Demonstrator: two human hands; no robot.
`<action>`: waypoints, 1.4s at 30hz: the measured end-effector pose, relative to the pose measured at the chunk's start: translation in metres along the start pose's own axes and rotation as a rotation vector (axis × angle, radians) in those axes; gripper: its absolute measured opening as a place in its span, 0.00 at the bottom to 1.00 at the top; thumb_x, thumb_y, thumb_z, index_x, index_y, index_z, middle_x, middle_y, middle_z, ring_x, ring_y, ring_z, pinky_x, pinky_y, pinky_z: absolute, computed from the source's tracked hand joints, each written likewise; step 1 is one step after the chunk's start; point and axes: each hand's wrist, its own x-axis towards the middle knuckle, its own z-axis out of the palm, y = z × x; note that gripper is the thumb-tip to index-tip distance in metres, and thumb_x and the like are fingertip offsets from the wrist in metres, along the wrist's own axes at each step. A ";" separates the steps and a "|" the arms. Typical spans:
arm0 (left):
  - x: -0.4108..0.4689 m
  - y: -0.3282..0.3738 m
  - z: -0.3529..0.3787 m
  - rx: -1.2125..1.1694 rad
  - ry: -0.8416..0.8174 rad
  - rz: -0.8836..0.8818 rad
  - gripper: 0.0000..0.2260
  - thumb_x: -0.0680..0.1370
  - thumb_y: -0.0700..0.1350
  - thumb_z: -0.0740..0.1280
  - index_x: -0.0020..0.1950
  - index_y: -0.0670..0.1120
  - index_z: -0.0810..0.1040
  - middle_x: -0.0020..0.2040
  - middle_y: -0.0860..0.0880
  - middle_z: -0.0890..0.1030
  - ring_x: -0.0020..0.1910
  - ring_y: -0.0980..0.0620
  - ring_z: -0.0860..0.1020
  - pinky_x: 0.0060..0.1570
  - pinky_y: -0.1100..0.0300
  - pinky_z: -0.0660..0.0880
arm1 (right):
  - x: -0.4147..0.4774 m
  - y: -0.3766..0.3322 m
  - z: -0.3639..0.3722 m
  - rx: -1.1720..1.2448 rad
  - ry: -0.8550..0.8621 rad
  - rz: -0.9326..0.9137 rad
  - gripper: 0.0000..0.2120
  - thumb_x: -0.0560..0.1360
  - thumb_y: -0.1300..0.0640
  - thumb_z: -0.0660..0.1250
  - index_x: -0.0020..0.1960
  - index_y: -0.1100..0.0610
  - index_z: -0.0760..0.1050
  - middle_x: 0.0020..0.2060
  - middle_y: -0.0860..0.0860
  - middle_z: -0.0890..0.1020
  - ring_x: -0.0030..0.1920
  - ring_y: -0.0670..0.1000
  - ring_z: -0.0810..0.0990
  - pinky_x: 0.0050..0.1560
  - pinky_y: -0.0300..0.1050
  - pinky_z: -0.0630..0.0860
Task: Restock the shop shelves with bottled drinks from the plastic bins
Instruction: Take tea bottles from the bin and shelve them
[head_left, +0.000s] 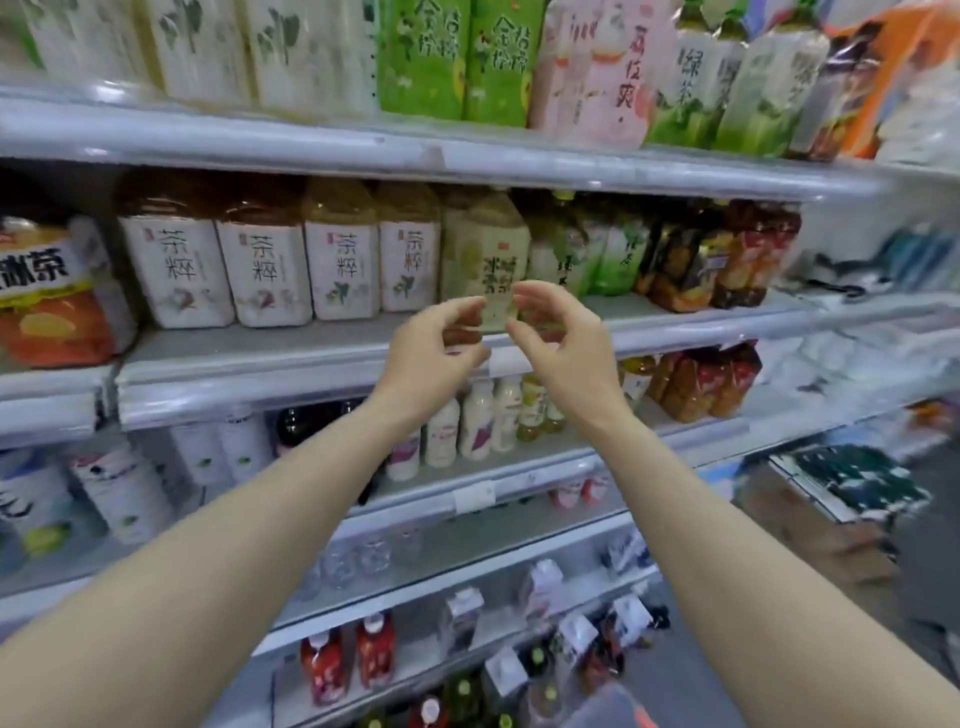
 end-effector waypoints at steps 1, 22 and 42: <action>-0.006 -0.003 0.014 -0.003 -0.022 -0.016 0.21 0.75 0.39 0.72 0.68 0.49 0.77 0.56 0.51 0.82 0.51 0.60 0.80 0.52 0.72 0.74 | -0.011 0.014 -0.004 0.005 -0.003 0.037 0.16 0.78 0.59 0.70 0.64 0.51 0.78 0.55 0.44 0.82 0.55 0.42 0.80 0.55 0.42 0.80; -0.159 -0.147 0.317 -0.048 -0.409 -0.561 0.18 0.76 0.33 0.69 0.65 0.44 0.77 0.55 0.49 0.80 0.47 0.62 0.78 0.51 0.74 0.74 | -0.285 0.306 -0.086 0.155 -0.198 0.790 0.17 0.74 0.61 0.71 0.59 0.45 0.79 0.52 0.42 0.83 0.47 0.46 0.81 0.49 0.47 0.81; -0.405 -0.398 0.479 -0.026 -0.725 -1.070 0.21 0.78 0.33 0.66 0.70 0.47 0.74 0.64 0.47 0.76 0.62 0.53 0.75 0.59 0.61 0.73 | -0.581 0.504 0.014 0.087 -0.568 1.328 0.26 0.71 0.67 0.75 0.67 0.55 0.76 0.56 0.45 0.79 0.53 0.49 0.79 0.56 0.41 0.75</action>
